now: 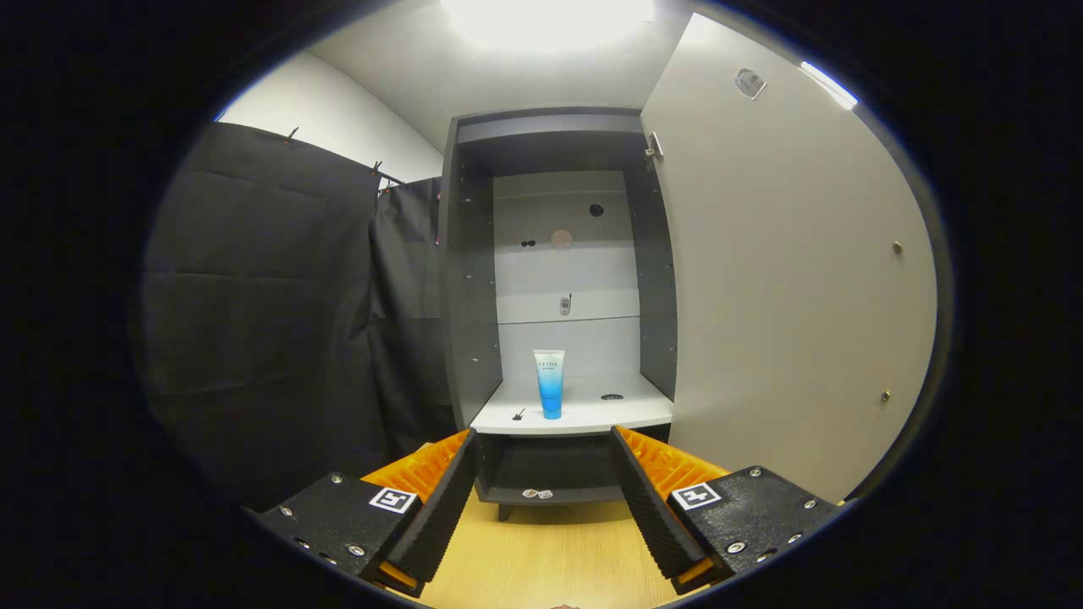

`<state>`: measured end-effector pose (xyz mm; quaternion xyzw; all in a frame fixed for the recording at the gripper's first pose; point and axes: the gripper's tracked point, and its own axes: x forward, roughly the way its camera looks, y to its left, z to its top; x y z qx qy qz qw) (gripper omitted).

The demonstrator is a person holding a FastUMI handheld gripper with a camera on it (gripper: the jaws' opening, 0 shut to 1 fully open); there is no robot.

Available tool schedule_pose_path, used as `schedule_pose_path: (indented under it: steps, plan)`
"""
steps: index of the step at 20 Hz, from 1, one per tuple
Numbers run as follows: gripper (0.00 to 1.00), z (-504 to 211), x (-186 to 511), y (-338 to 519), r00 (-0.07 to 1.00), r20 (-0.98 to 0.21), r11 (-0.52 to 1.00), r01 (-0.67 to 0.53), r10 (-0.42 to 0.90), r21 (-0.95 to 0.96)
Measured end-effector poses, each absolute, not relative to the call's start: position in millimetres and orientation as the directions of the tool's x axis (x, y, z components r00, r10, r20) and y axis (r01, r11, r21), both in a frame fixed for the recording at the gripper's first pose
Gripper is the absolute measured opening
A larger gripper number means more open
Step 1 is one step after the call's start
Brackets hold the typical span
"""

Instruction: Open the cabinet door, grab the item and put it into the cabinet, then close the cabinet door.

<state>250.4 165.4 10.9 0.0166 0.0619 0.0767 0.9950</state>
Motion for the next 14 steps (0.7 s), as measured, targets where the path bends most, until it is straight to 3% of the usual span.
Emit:
schedule_pose_path:
  steps: [14]
  plan:
    - [0.94, 23, 155, 104, 0.996, -0.057, 0.997, -0.065, 0.068, 0.043]
